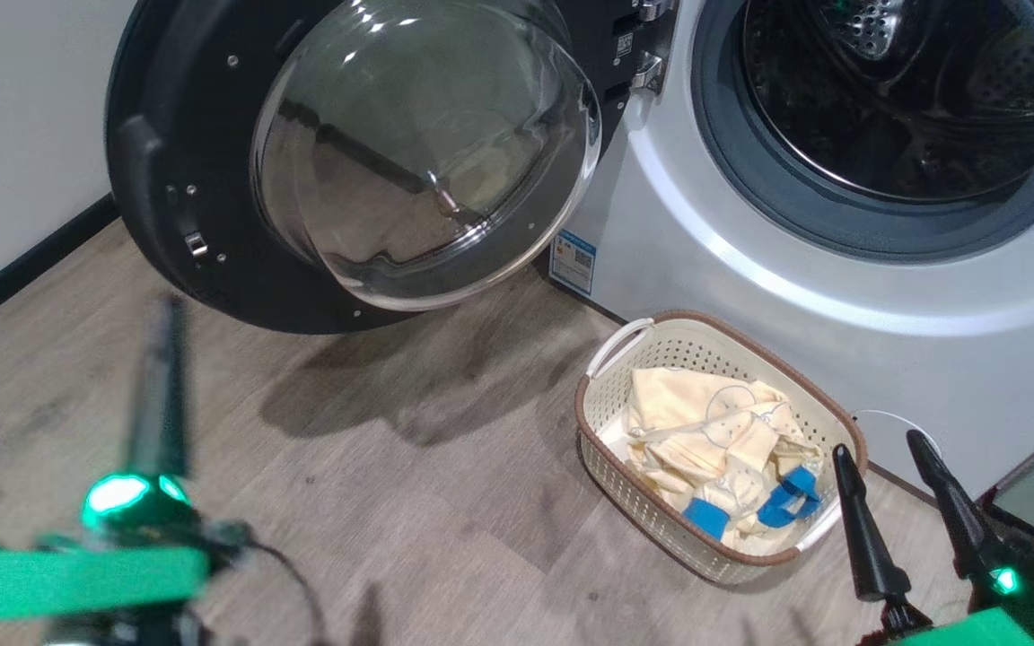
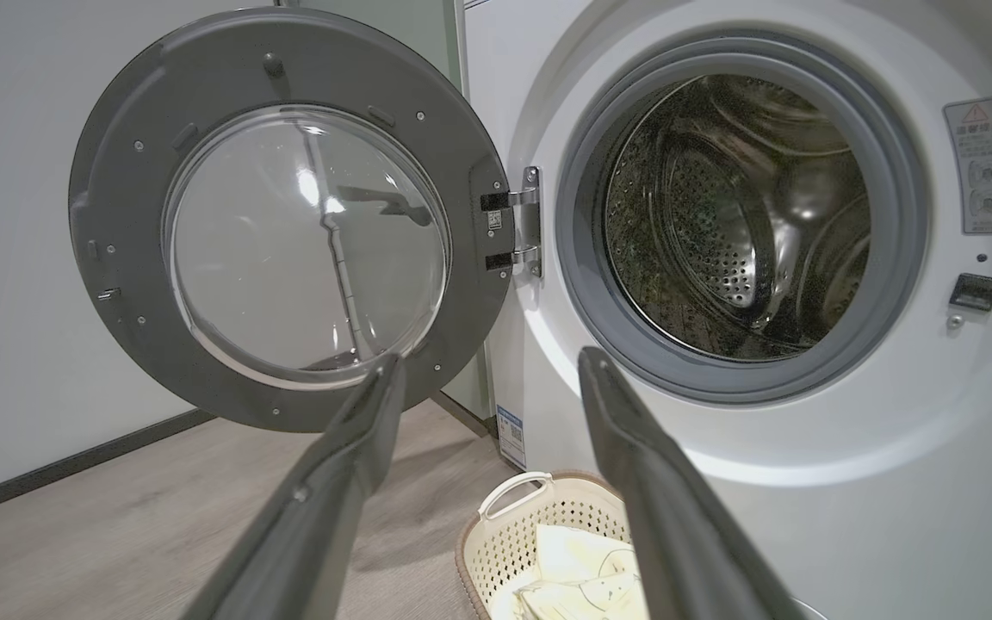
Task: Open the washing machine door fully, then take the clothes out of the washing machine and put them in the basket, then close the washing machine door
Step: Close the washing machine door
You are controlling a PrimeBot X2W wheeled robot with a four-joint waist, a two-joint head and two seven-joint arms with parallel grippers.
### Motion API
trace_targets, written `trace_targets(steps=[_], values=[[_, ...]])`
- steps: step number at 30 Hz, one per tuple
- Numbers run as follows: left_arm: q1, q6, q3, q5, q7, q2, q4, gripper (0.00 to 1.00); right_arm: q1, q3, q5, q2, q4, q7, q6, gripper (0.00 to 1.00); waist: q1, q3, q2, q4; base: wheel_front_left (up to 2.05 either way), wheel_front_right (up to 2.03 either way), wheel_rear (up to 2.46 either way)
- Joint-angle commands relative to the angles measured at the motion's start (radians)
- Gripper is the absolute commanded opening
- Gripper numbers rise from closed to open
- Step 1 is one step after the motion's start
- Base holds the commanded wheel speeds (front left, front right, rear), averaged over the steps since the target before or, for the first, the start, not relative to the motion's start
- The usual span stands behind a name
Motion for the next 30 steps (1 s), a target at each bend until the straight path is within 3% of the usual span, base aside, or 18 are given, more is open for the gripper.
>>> trace_targets(steps=[1, 5, 6, 14, 23, 25, 30], values=[[-0.072, -0.017, 0.076, -0.094, 0.013, 0.000, -0.067, 0.00, -0.052, 0.012, 0.000, -0.022, -0.037, -0.006, 0.003, 1.00, 0.0000, 0.001, 0.0000, 0.000, 0.00, 0.00, 0.00], [-0.139, -0.027, 0.227, -0.310, 0.047, 0.049, -0.102, 0.00, -0.051, 0.010, -0.001, -0.024, -0.040, -0.006, 0.003, 1.00, 0.0000, 0.005, 0.0000, 0.000, 0.00, 0.00, 0.00], [-0.139, -0.027, 0.227, -0.310, 0.047, 0.049, -0.102, 0.00, -0.051, 0.010, -0.001, -0.024, -0.040, -0.006, 0.003, 1.00, 0.0000, 0.005, 0.0000, 0.000, 0.00, 0.00, 0.00], [-0.301, 0.019, 0.436, -0.543, 0.125, 0.219, 0.046, 0.00, -0.043, 0.001, -0.005, -0.032, -0.052, -0.006, 0.003, 1.00, 0.0000, 0.021, 0.0000, -0.002, 0.00, 0.00, 0.00], [-0.537, 0.084, 0.449, -0.652, 0.236, 0.401, 0.465, 0.00, -0.025, -0.021, -0.013, -0.037, -0.067, -0.006, 0.003, 1.00, 0.0000, 0.045, 0.0000, -0.005, 0.00, 0.00, 0.00], [-0.614, 0.091, 0.432, -0.668, 0.269, 0.447, 0.608, 0.00, -0.015, -0.032, -0.017, -0.037, -0.075, -0.006, 0.003, 1.00, 0.0000, 0.052, 0.0000, -0.009, 0.00, 0.00, 0.00], [-0.700, 0.087, 0.423, -0.688, 0.321, 0.515, 0.808, 0.00, -0.012, -0.029, -0.025, -0.046, -0.085, -0.006, 0.003, 1.00, 0.0000, 0.078, 0.0000, -0.041, 0.00, 0.00, 0.00]])
